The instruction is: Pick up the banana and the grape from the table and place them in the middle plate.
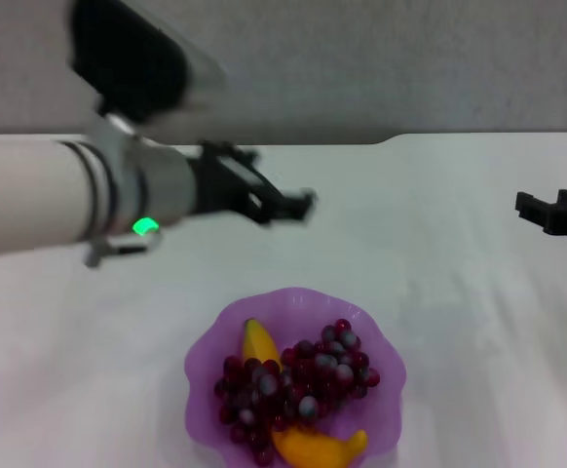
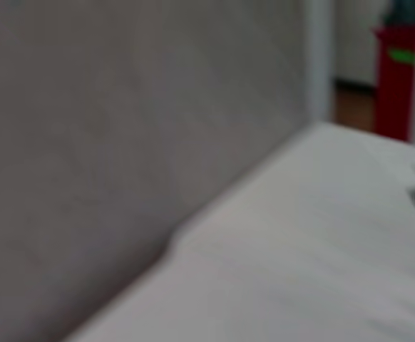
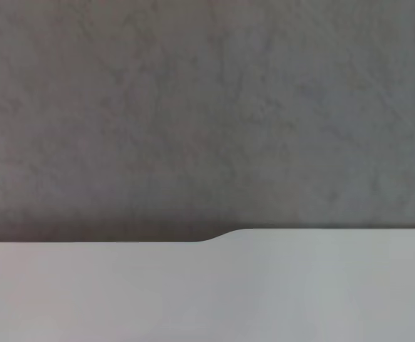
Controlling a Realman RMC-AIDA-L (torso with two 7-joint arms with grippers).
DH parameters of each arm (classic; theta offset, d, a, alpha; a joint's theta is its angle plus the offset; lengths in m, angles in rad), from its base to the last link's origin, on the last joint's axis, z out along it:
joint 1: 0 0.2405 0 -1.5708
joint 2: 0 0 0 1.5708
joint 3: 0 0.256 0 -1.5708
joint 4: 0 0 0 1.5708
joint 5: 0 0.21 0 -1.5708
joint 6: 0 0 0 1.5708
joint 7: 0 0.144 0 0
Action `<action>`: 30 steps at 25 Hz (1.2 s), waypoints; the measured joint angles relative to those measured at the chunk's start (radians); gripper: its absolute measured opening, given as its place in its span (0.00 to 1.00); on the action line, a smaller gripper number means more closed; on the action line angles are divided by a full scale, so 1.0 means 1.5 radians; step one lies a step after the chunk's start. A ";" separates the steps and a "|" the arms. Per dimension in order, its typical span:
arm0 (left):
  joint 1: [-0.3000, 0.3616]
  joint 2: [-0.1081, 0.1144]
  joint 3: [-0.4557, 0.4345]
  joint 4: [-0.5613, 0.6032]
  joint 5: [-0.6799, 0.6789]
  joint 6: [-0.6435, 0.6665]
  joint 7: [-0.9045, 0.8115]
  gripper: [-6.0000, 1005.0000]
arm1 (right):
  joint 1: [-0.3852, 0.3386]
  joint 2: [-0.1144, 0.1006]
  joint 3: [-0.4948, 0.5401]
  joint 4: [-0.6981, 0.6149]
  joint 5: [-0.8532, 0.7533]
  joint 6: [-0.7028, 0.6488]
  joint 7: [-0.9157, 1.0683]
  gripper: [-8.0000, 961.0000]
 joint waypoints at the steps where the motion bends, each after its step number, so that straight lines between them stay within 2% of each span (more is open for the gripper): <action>1: 0.009 0.000 -0.013 -0.002 0.000 0.020 0.008 0.89 | 0.000 0.000 0.001 0.000 0.000 0.000 0.000 0.63; 6: 0.048 -0.001 -0.062 0.015 -0.001 0.151 0.043 0.89 | 0.003 0.000 0.006 -0.001 0.002 -0.005 0.000 0.63; 10: 0.071 -0.001 -0.081 0.088 -0.005 0.297 0.057 0.89 | 0.009 0.000 0.007 0.007 0.000 -0.030 0.000 0.63; 15: 0.079 0.001 -0.108 0.182 -0.051 0.412 0.061 0.89 | 0.019 0.000 0.004 0.039 -0.001 -0.087 -0.009 0.63; 24: 0.110 0.001 -0.076 0.278 -0.078 0.639 0.049 0.89 | 0.031 0.002 -0.033 0.103 0.020 -0.227 -0.026 0.63; 30: 0.109 0.005 -0.060 0.309 -0.088 0.692 0.001 0.89 | 0.032 0.002 -0.066 0.115 0.031 -0.300 -0.022 0.63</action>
